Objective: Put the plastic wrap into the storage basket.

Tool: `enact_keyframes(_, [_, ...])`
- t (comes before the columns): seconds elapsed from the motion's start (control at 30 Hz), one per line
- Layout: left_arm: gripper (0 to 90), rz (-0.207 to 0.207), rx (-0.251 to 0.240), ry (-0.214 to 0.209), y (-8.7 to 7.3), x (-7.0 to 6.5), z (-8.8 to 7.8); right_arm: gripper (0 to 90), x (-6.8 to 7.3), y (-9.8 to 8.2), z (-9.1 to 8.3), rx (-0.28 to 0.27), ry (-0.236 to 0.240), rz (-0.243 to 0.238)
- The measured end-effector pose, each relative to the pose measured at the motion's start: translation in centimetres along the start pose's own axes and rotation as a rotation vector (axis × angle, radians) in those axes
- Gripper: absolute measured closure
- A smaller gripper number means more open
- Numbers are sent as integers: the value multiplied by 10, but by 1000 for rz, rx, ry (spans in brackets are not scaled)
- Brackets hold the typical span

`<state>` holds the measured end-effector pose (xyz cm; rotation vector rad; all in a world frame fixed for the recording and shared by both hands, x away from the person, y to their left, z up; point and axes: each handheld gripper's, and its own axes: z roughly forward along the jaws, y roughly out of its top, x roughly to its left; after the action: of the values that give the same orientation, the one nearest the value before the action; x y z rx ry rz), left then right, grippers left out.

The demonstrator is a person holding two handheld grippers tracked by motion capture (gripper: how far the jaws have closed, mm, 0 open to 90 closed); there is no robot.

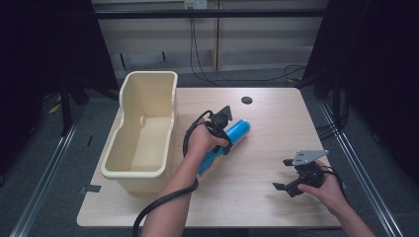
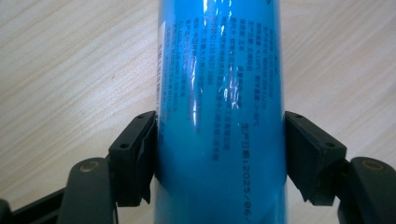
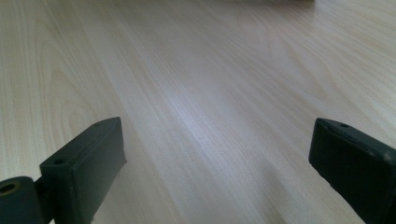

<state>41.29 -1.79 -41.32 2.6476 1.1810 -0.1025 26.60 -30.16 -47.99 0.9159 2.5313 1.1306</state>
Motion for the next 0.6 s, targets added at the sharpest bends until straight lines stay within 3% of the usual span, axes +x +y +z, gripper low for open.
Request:
enact_keyframes(0.2, [321, 7, 19, -4, -3, 1, 1, 34, 1, 0, -1, -4, -3, 3])
enact_keyframes(0.33, [321, -14, 52, 0, -9, -2, 22, 34, 1, 0, -1, -5, 0, 3])
enact_keyframes(0.4, [320, -3, 63, -9, -12, 0, 29, 33, 0, 0, -1, -3, 1, 1])
enact_keyframes(0.47, [319, -15, 52, -9, -14, 0, 34, 34, 0, 0, -1, -3, 2, 0])
enact_keyframes(0.6, [319, 7, 37, -14, -14, 1, 34, 33, 0, 0, 0, 1, 0, 1])
